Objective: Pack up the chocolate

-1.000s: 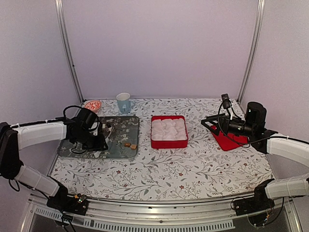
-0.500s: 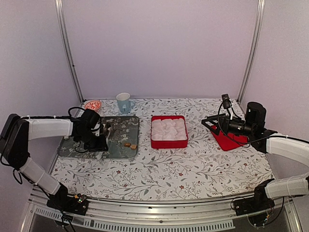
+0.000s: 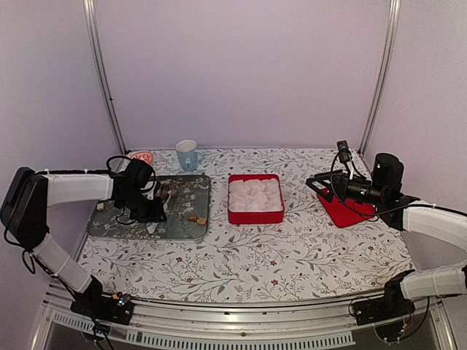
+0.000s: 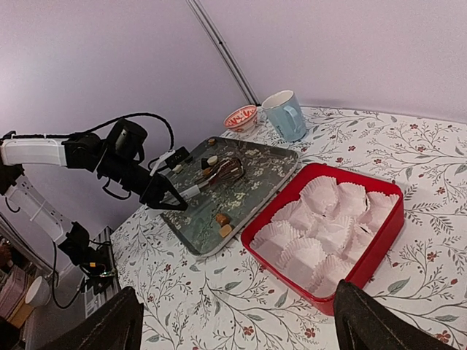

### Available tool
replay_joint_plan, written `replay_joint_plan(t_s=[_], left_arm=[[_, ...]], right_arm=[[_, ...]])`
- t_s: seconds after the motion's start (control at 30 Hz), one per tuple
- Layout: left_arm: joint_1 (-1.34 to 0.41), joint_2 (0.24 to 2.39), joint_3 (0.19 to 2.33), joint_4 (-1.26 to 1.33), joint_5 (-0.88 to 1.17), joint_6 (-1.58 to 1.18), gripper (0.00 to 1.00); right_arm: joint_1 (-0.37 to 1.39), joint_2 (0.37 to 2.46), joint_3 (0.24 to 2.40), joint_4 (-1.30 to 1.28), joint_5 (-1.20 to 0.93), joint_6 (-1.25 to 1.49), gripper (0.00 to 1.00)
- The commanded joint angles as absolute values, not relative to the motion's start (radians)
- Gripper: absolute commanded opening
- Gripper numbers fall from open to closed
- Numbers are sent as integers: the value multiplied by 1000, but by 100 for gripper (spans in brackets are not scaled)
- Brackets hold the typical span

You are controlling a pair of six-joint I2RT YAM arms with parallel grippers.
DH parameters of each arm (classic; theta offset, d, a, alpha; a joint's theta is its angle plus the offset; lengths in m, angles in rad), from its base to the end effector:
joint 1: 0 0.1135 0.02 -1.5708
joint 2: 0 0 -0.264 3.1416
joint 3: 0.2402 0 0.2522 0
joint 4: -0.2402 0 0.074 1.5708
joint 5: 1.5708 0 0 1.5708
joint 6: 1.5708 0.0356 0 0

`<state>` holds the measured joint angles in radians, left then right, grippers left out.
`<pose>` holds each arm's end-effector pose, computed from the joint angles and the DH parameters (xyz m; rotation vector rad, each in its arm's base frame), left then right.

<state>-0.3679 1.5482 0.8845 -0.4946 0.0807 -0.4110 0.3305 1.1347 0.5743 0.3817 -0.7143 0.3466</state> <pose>0.2676 -0.1062 0.1735 -0.0363 2.7721 -0.3238 0.2262 0.1023 0.2555 -0.5333 1.7603 1.1053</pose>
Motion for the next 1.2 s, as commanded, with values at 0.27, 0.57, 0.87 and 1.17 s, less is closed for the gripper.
replay_joint_plan(t_s=[0.27, 0.57, 0.87, 1.17], left_arm=[[-357, 1395, 929, -586, 118, -378, 23], [-402, 1347, 1019, -595, 163, -350, 21], [-553, 1414, 1195, -585, 176, -315, 20], [-705, 1629, 1382, -532, 239, -275, 19]], right_arm=[[321, 1138, 569, 404, -739, 344, 92], [318, 1140, 570, 405, -747, 345, 92], [291, 1118, 560, 404, -768, 363, 92], [239, 1093, 533, 405, -786, 375, 93]])
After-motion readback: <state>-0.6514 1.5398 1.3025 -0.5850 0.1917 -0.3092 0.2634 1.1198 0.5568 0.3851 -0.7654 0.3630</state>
